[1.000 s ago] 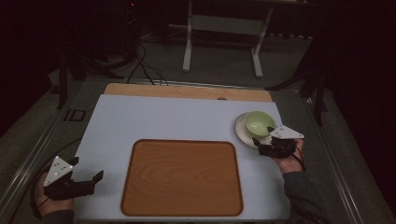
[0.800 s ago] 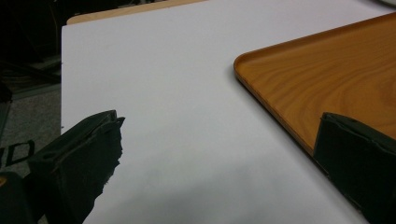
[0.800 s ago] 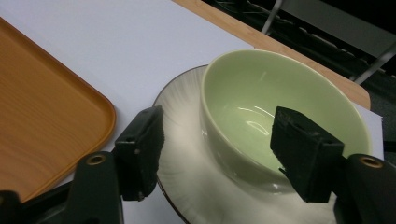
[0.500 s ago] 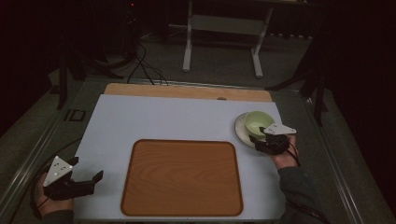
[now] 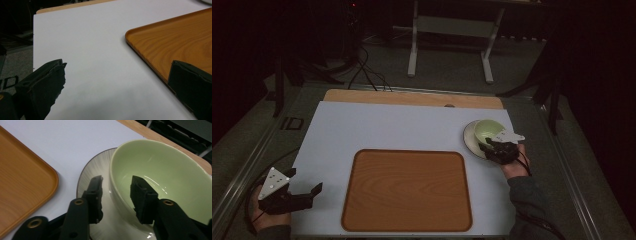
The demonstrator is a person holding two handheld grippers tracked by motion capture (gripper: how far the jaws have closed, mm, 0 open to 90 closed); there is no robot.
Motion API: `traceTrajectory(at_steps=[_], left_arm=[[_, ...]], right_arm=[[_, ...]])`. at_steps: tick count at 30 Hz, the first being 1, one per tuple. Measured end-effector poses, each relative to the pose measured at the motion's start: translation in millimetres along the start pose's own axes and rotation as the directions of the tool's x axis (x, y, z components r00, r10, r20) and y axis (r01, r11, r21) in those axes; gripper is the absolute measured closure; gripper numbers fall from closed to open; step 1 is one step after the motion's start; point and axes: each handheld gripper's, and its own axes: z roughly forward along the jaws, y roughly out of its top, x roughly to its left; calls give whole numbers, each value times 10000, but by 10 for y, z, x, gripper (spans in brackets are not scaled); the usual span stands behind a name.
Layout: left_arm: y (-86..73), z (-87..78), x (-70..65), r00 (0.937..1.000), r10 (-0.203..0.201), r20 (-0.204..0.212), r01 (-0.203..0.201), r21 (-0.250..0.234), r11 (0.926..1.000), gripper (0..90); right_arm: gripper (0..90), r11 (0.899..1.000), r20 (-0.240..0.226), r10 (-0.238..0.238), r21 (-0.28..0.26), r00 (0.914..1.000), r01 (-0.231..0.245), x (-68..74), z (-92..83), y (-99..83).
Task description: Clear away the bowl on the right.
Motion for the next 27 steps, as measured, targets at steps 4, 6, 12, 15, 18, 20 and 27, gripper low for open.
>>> traceTrajectory(at_steps=[4,6,12,15,18,20,27], left_arm=[[0,-2,3,10000,4,-2,-4,-6,10000,10],[-1,-2,4,10000,0,-5,0,-11,10000,10],[-4,-2,7,10000,-31,-39,31,-15,10000,11],[-4,-3,7,10000,-26,-35,26,-15,10000,11],[-3,-5,9,10000,-36,-45,36,-20,10000,10],[-4,-5,9,10000,-44,-48,43,-23,10000,11],[-6,-2,13,9999,-74,-67,74,-37,10000,11]], right_arm=[[642,9997,0,-84,209,10000,84,0,28,7],[673,9986,-65,-66,516,10000,70,1,78,-4],[743,9974,-104,-144,704,9998,151,40,152,-38],[788,9965,-156,-304,772,9994,315,51,153,-18],[826,9956,-244,-480,792,9985,498,61,164,-4],[831,9963,-300,-435,729,9986,456,58,162,-12],[833,9950,-245,-674,728,9974,690,64,152,-14]])
